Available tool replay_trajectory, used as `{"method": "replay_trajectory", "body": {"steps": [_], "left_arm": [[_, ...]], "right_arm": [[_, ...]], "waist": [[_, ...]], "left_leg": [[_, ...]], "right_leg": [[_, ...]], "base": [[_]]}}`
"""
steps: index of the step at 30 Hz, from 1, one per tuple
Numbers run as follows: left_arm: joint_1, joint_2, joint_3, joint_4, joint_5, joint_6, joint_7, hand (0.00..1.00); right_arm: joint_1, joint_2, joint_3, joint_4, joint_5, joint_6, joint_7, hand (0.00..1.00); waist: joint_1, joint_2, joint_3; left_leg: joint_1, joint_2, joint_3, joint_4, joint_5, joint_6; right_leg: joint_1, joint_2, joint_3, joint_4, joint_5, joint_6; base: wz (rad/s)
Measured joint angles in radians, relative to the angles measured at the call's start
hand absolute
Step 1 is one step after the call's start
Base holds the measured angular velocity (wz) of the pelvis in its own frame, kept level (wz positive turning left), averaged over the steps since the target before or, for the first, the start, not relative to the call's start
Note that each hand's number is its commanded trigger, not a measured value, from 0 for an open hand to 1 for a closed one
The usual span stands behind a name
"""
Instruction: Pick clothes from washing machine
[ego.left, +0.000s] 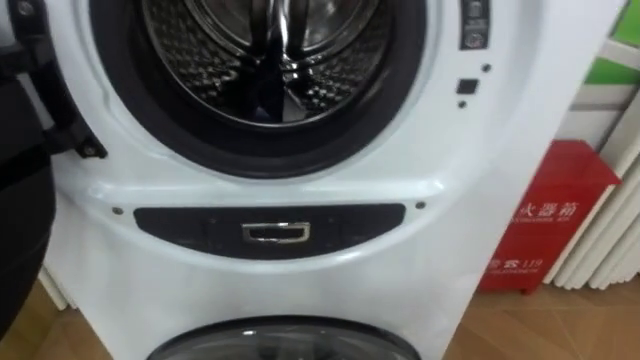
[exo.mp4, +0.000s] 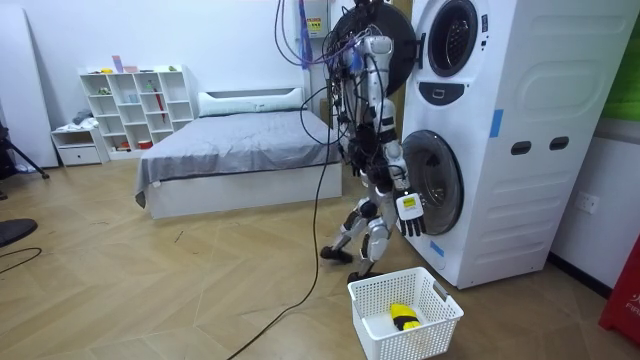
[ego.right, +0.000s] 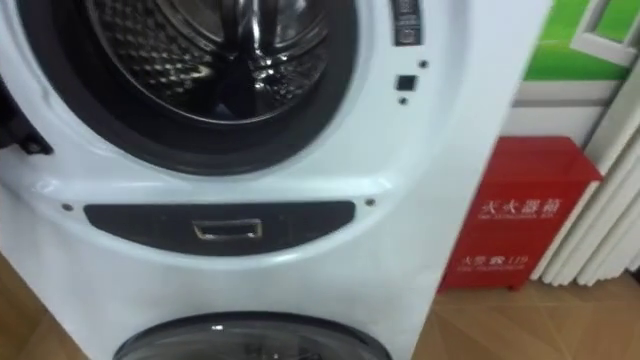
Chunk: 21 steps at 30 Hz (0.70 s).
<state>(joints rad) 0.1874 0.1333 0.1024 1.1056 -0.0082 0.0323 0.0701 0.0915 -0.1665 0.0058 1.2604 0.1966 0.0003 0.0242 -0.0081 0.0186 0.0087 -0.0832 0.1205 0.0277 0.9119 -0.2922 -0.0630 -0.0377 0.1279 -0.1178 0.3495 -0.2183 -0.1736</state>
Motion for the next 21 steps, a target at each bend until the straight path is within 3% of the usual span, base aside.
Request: {"method": "replay_trajectory", "body": {"steps": [1, 3, 4, 6, 8, 11, 13, 14, 15, 16, 17, 18, 19, 20, 21], "left_arm": [[-0.003, 0.002, -0.011, -0.015, -0.001, 0.000, 0.000, 0.00], [-0.029, 0.002, -0.038, -0.024, -0.001, 0.000, -0.003, 0.00], [-0.039, 0.002, -0.040, -0.026, -0.001, 0.000, -0.008, 0.00], [-0.089, -0.002, -0.070, -0.043, -0.001, -0.007, -0.018, 0.00], [-0.123, -0.004, -0.079, -0.051, 0.001, -0.014, -0.020, 0.00], [-0.151, -0.004, -0.109, -0.054, 0.002, -0.041, -0.021, 0.00], [-0.145, -0.006, -0.116, -0.044, 0.014, -0.048, -0.024, 0.00], [-0.141, -0.005, -0.115, -0.023, 0.023, -0.051, -0.027, 0.00], [-0.130, -0.003, -0.112, -0.013, 0.020, -0.052, -0.032, 0.00], [-0.123, -0.002, -0.110, -0.006, 0.020, -0.054, -0.034, 0.00], [-0.110, -0.001, -0.107, 0.004, 0.018, -0.055, -0.034, 0.00], [-0.092, 0.000, -0.107, 0.023, 0.015, -0.056, -0.034, 0.00], [-0.083, 0.001, -0.107, 0.030, 0.008, -0.056, -0.033, 0.00], [-0.067, 0.000, -0.112, 0.043, -0.003, -0.054, -0.029, 0.00], [-0.060, 0.000, -0.115, 0.044, -0.002, -0.055, -0.021, 0.00]], "right_arm": [[0.000, 0.001, 0.000, 0.000, 0.003, 0.000, -0.001, 0.00], [-0.007, -0.001, -0.011, 0.000, -0.001, -0.006, -0.001, 0.00], [-0.007, -0.001, -0.015, 0.000, -0.004, -0.011, -0.003, 0.00], [-0.007, -0.001, -0.031, -0.002, -0.005, -0.030, -0.009, 0.00], [-0.016, 0.000, -0.031, -0.012, -0.004, -0.034, -0.012, 0.00], [-0.037, 0.001, -0.045, -0.044, -0.001, -0.038, -0.017, 0.00], [-0.034, 0.006, -0.051, -0.061, -0.007, -0.046, -0.021, 0.00], [-0.031, 0.008, -0.049, -0.064, -0.007, -0.043, -0.023, 0.00], [-0.023, 0.012, -0.049, -0.064, -0.006, -0.041, -0.023, 0.00], [-0.022, 0.013, -0.049, -0.064, -0.005, -0.040, -0.023, 0.00], [-0.013, 0.014, -0.049, -0.064, 0.001, -0.037, -0.022, 0.00], [-0.011, 0.014, -0.047, -0.064, 0.006, -0.027, -0.022, 0.00], [-0.010, 0.013, -0.047, -0.064, 0.013, -0.024, -0.021, 0.00], [-0.003, 0.012, -0.048, -0.063, 0.041, -0.020, -0.023, 0.00], [0.010, 0.010, -0.051, -0.062, 0.053, -0.020, -0.025, 0.00]], "waist": [[-0.020, 0.002, 0.0017], [-0.041, 0.009, 0.0055], [-0.046, 0.012, 0.0036], [-0.056, 0.023, 0.0031], [-0.061, 0.032, 0.0036], [-0.059, 0.030, 0.0043], [-0.060, 0.025, 0.0043], [-0.059, 0.022, 0.0024], [-0.053, 0.014, 0.0003], [-0.044, 0.009, 0.0000], [-0.039, 0.001, -0.0046], [-0.035, -0.007, -0.0050], [-0.036, -0.004, -0.0001], [-0.043, -0.002, 0.0019], [-0.045, 0.000, -0.0001]], "left_leg": [[0.027, 0.002, -0.005, 0.034, 0.007, -0.012], [0.097, 0.005, -0.015, -0.006, 0.003, -0.021], [0.114, 0.004, -0.024, -0.032, 0.001, -0.025], [0.188, 0.001, -0.069, -0.171, -0.019, -0.045], [0.243, -0.008, -0.106, -0.301, -0.038, -0.044], [0.284, -0.013, -0.116, -0.496, -0.099, -0.026], [0.297, -0.019, -0.111, -0.602, -0.109, -0.014], [0.306, -0.032, -0.108, -0.661, -0.107, -0.004], [0.303, -0.050, -0.097, -0.692, -0.098, 0.035], [0.299, -0.061, -0.085, -0.700, -0.091, 0.052], [0.282, -0.083, -0.067, -0.703, -0.080, 0.082], [0.267, -0.097, -0.042, -0.701, -0.067, 0.102], [0.258, -0.100, -0.023, -0.693, -0.061, 0.107], [0.242, -0.095, 0.002, -0.674, -0.056, 0.110], [0.232, -0.085, 0.018, -0.674, -0.042, 0.108]], "right_leg": [[-0.005, 0.001, -0.007, 0.002, 0.000, -0.002], [-0.043, 0.002, -0.021, 0.015, 0.009, -0.004], [-0.053, 0.002, -0.029, 0.016, 0.012, -0.005], [-0.096, 0.002, -0.063, 0.029, 0.023, -0.005], [-0.138, 0.001, -0.086, 0.047, 0.031, -0.004], [-0.212, -0.009, -0.092, 0.053, 0.079, 0.003], [-0.237, -0.017, -0.088, 0.035, 0.124, 0.012], [-0.243, -0.021, -0.087, 0.011, 0.162, 0.022], [-0.245, -0.030, -0.076, -0.018, 0.208, 0.033], [-0.244, -0.036, -0.070, -0.039, 0.234, 0.037], [-0.235, -0.047, -0.048, -0.095, 0.291, 0.053], [-0.217, -0.059, -0.026, -0.154, 0.339, 0.093], [-0.217, -0.070, -0.023, -0.148, 0.347, 0.121], [-0.215, -0.099, -0.029, -0.047, 0.278, 0.136], [-0.186, -0.132, -0.041, 0.061, 0.178, 0.149]], "base": [[0.22], [0.22], [0.32], [0.36], [0.24], [0.03], [-0.05], [0.00], [-0.05], [-0.15], [-0.18], [-0.13], [0.11], [0.45], [0.66]]}}
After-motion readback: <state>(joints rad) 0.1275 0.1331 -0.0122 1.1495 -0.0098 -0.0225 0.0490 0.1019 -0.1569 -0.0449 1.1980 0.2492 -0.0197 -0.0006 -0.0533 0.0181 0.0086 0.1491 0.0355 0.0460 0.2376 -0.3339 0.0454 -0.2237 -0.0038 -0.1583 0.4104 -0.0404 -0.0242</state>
